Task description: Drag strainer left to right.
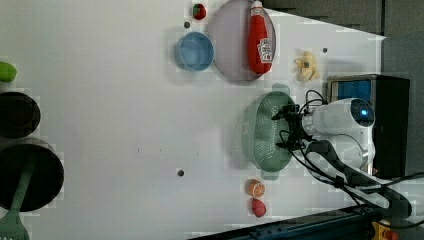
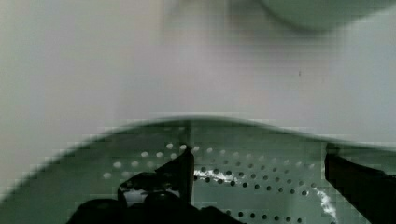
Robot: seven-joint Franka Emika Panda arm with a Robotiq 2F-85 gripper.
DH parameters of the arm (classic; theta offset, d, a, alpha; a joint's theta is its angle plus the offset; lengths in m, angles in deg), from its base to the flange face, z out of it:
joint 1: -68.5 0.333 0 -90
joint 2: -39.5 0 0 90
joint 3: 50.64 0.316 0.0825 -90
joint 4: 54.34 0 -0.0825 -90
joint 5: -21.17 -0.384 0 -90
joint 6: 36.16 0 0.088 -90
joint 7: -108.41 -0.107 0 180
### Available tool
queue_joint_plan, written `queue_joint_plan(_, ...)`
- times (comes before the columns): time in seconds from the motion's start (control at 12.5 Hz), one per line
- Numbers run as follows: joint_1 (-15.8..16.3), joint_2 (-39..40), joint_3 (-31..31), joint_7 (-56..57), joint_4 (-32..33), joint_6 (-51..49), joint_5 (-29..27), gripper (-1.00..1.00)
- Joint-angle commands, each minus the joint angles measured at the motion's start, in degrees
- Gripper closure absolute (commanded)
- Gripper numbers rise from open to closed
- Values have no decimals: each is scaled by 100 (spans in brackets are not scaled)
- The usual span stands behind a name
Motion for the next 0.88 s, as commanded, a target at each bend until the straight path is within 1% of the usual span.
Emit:
queue_joint_plan(0.08,-7,-88,-420,518,-140,53,-92,-100)
queue_joint_plan(0.32,-7,-89,-558,534,-137,52,-91,-100)
queue_joint_plan(0.56,-2,-231,-357,757,-123,33,-98,-100)
queue_joint_plan(0.72,-2,-705,-129,1442,-1,-5,-137,-100)
queue_joint_plan(0.88,-1,-1432,53,2264,116,-357,-298,-100)
